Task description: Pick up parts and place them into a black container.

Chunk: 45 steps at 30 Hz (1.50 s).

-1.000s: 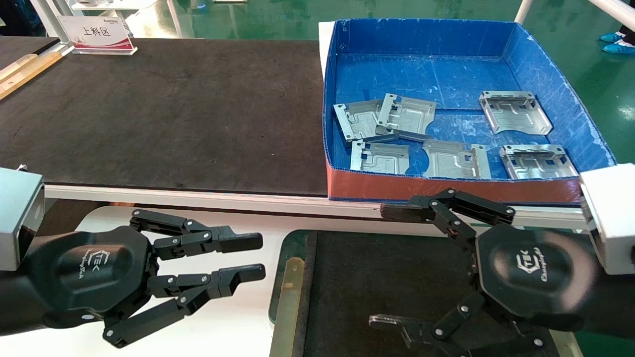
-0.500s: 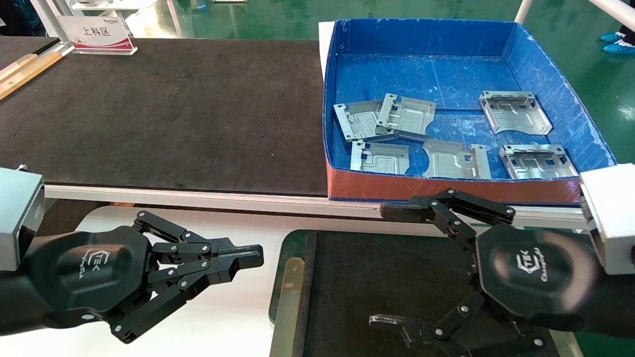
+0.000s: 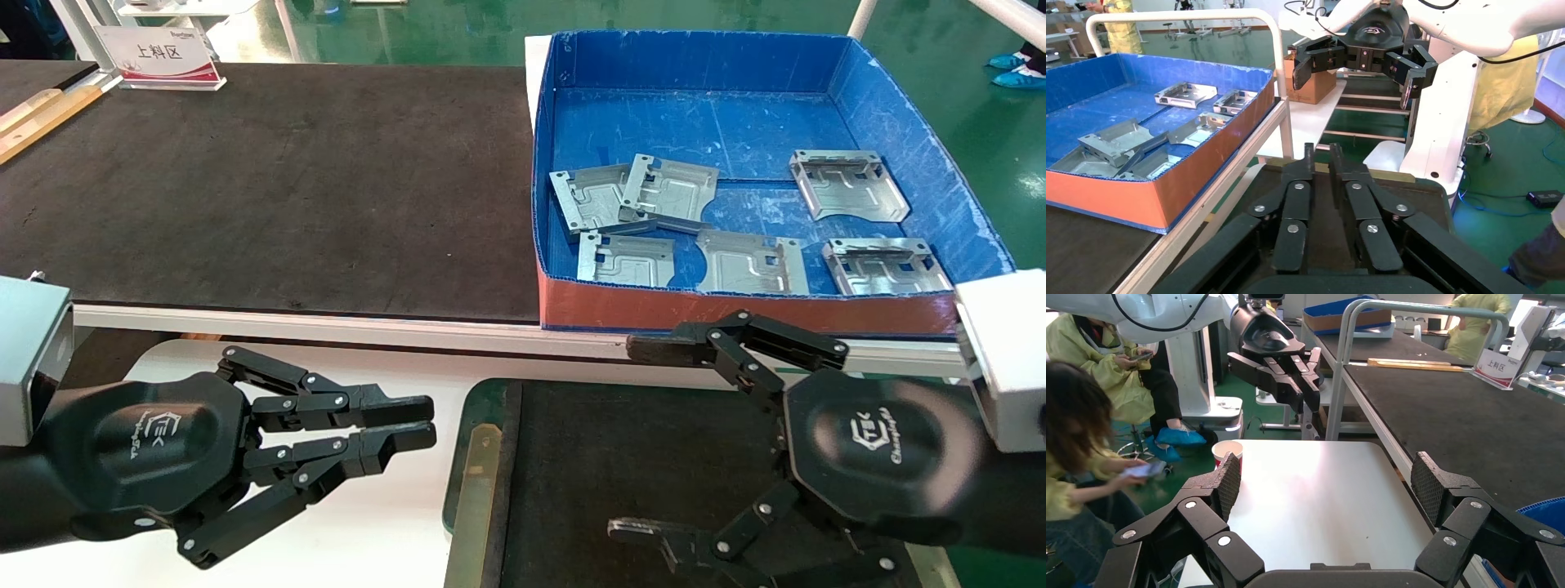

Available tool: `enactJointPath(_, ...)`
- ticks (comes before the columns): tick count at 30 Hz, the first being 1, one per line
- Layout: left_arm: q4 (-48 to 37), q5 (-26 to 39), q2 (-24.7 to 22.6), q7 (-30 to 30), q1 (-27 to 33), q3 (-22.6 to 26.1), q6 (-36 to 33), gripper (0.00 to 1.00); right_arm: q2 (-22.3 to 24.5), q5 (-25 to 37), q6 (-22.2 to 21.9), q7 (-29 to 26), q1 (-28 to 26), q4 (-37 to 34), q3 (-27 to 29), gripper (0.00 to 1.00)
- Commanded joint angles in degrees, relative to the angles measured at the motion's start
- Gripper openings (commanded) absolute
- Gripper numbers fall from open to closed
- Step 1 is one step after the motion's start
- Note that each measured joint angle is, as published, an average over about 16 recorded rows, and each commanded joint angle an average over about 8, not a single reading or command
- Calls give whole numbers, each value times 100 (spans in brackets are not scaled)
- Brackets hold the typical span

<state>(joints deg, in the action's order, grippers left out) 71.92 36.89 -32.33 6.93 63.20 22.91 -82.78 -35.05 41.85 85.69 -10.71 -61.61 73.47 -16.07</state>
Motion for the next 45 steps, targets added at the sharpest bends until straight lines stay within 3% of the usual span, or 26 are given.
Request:
enactJointPath(1, 0, 0, 0, 0, 0, 0, 0, 100, 0, 0, 0, 0, 0, 0, 0, 100)
enactJointPath(13, 0, 0, 0, 0, 0, 0, 0, 100, 6, 49, -7, 31, -32, -49, -2, 100)
enactJointPath(22, -1, 0, 0, 0, 0, 0, 0, 100, -192, 548, -296, 244, -556, -870, -73, 100)
enactJointPath(38, -1, 0, 0, 0, 1, 1, 0, 100, -1257, 1929, -1747, 1285, -2347, -3931, -359, 100)
enactJointPath(45, -1, 0, 0, 0, 1, 1, 0, 100, -1783, 2372, -2648, 1775, -3191, -5343, -484, 100)
